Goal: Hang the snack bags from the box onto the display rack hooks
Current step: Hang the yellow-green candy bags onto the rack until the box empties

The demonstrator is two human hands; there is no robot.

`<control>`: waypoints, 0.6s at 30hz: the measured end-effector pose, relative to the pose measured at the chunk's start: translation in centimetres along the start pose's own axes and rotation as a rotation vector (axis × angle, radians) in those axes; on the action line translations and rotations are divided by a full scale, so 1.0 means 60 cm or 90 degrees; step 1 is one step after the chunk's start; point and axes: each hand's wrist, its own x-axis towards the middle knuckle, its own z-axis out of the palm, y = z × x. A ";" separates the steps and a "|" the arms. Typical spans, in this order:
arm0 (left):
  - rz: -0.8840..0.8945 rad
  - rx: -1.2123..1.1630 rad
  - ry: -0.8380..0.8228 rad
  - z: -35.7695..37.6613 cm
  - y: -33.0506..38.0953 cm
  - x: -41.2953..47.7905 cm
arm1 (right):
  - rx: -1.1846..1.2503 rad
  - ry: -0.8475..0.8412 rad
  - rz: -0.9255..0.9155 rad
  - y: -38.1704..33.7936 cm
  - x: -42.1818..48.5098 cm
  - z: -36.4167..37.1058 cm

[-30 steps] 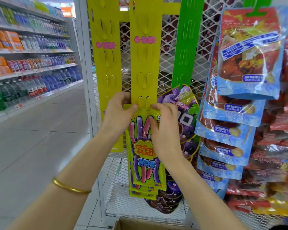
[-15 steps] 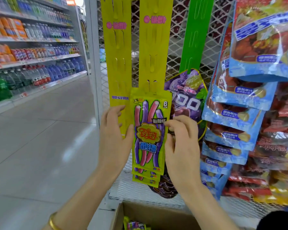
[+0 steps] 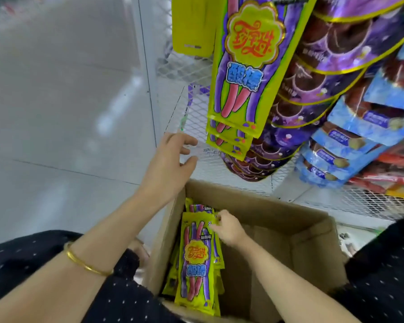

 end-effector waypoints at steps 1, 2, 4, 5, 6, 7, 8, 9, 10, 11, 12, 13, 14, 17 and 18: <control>-0.011 0.003 -0.003 0.000 -0.005 -0.002 | 0.006 -0.019 0.029 0.005 0.007 0.023; -0.020 0.003 -0.004 0.000 -0.010 -0.003 | 0.021 -0.028 0.057 0.011 0.014 0.045; -0.031 -0.001 -0.009 0.001 -0.016 -0.005 | 0.048 -0.023 0.110 0.010 0.017 0.076; -0.035 -0.004 -0.013 0.002 -0.018 -0.005 | 0.053 0.000 0.135 0.009 0.020 0.087; -0.039 -0.005 -0.017 0.002 -0.018 -0.006 | 0.059 0.034 0.162 0.007 0.021 0.093; -0.040 -0.002 -0.021 0.003 -0.018 -0.006 | 0.069 0.064 0.194 0.005 0.020 0.095; -0.041 0.005 -0.024 0.002 -0.018 -0.006 | 0.083 0.082 0.223 0.006 0.022 0.097; -0.041 0.011 -0.025 0.002 -0.017 -0.006 | 0.108 0.083 0.244 0.006 0.023 0.100; -0.042 0.016 -0.026 0.002 -0.017 -0.006 | 0.146 0.076 0.258 0.007 0.023 0.102; -0.044 0.021 -0.027 0.002 -0.017 -0.006 | 0.185 0.076 0.265 0.010 0.024 0.106; -0.047 0.025 -0.028 0.002 -0.017 -0.006 | 0.212 0.081 0.263 0.013 0.025 0.110; -0.050 0.027 -0.028 0.002 -0.018 -0.006 | 0.222 0.082 0.254 0.014 0.024 0.110; -0.055 0.029 -0.030 0.003 -0.020 -0.005 | 0.225 0.075 0.243 0.015 0.023 0.109; -0.071 0.017 -0.034 0.004 -0.023 -0.004 | 0.209 0.052 0.225 0.015 0.021 0.105; -0.074 0.015 -0.034 0.005 -0.023 -0.003 | 0.214 0.053 0.216 0.015 0.023 0.106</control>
